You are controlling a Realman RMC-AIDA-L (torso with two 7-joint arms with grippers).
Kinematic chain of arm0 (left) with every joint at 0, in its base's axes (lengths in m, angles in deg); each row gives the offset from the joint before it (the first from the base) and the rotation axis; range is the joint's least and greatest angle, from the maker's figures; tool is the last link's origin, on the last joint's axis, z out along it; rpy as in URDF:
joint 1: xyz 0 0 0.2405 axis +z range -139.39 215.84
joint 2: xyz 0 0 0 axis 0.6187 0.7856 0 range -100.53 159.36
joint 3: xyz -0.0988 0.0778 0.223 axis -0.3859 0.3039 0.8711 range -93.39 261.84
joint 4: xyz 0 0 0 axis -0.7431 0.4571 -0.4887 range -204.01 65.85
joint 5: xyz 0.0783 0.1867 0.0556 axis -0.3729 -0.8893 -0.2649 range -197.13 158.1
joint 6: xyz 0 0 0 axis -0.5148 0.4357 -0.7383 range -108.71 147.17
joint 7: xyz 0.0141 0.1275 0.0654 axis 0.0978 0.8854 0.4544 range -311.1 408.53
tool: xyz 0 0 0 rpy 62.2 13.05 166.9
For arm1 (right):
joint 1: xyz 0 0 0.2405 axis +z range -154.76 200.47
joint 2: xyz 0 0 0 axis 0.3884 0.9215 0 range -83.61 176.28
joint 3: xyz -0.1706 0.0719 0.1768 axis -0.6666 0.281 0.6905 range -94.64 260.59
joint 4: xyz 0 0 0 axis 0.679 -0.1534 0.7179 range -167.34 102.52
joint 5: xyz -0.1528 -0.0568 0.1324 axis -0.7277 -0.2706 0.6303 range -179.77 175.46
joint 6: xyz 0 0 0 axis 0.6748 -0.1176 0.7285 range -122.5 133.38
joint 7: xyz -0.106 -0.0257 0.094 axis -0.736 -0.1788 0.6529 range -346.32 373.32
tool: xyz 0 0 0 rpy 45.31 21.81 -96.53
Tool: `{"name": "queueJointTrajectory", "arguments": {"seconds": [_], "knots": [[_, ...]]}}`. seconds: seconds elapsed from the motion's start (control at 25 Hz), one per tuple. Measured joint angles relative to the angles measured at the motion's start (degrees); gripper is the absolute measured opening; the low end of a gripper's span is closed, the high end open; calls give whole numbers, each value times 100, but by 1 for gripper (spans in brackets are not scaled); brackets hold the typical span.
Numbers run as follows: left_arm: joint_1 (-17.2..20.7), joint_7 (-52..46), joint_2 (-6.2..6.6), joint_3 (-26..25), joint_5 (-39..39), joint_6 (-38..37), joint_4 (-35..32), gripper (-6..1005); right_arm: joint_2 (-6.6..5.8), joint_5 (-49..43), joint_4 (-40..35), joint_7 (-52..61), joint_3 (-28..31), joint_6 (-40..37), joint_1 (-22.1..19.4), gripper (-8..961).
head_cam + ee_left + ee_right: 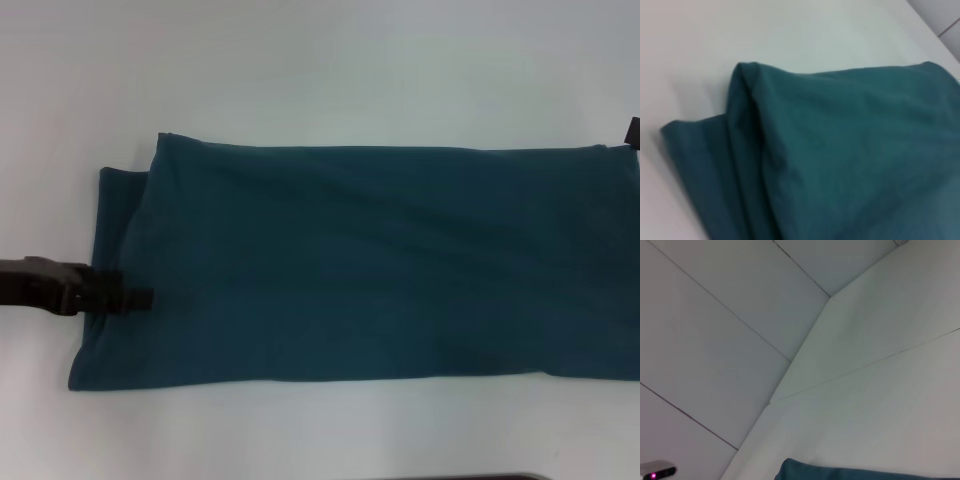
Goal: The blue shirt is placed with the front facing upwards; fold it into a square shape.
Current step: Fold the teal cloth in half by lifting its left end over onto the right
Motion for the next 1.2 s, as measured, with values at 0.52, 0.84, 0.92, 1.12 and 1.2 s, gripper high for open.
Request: {"name": "queueJointTrajectory", "arguments": {"seconds": [0.52,0.84,0.92,1.12,1.2], "knots": [[155,-1316,-133,-26,-2,-502,1233,784,-23,17,-14,-28,6,-5,9,923],[301,-1899,-429,55,-234,-442,1885,784,-44,143,-44,-27,-25,2,-17,922],[307,-1990,-537,60,-388,-449,2081,784,-54,143,-55,-27,-23,3,-15,922],[345,-2234,-757,191,-669,-397,2567,784,-103,152,-71,-27,-3,-31,6,922],[382,-2365,-763,351,-673,-382,2609,784,-125,195,-73,-26,-4,-44,8,922]]}}
